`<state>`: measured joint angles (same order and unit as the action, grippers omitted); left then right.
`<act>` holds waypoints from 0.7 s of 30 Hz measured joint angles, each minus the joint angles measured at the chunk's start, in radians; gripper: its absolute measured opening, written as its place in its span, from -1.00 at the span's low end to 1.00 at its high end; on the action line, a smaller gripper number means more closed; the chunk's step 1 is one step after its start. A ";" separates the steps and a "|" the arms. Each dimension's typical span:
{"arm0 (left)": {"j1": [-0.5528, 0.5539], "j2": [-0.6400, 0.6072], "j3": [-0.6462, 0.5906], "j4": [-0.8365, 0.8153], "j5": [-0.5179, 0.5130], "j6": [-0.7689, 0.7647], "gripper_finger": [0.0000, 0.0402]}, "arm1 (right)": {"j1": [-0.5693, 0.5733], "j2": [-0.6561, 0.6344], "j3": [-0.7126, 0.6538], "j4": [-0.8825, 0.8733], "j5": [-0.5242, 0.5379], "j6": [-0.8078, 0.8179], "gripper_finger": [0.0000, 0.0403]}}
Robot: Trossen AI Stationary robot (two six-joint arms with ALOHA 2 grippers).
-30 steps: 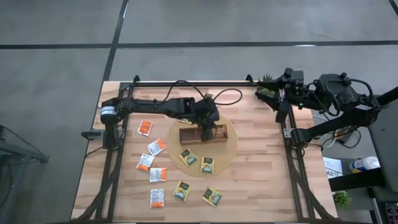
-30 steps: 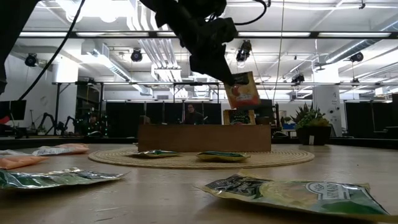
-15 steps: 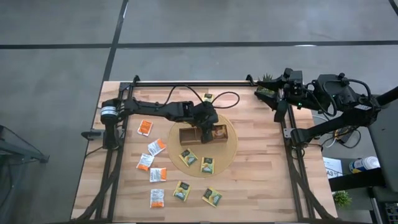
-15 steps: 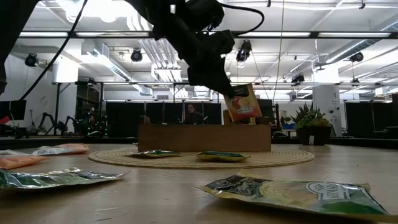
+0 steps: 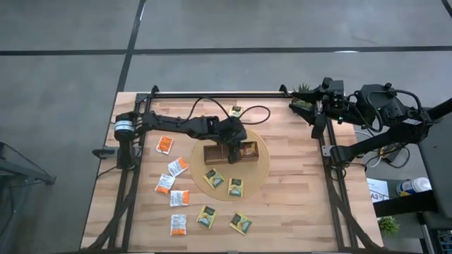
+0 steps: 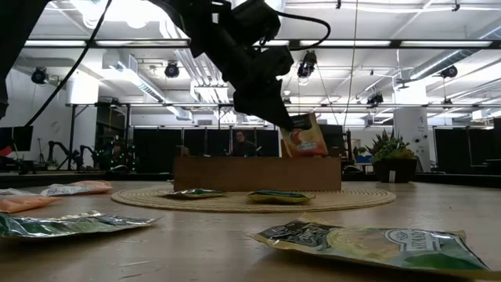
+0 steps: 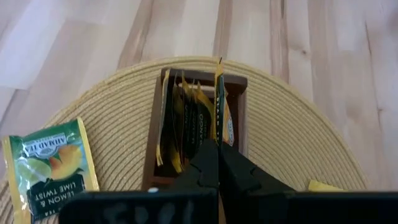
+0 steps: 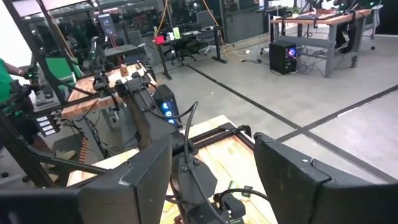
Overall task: Pick & Place Tea
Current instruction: Put the orange tea bag into the right section of the wooden organizer
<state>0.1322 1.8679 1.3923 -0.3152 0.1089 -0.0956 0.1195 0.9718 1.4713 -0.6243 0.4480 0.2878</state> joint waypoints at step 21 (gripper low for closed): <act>0.000 0.000 -0.006 0.017 -0.007 0.021 -1.00 | 0.000 0.000 0.000 0.001 -0.002 0.000 0.11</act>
<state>0.1318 1.8679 1.3865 -0.2981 0.1020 -0.0749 0.1196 0.9718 1.4712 -0.6235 0.4465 0.2882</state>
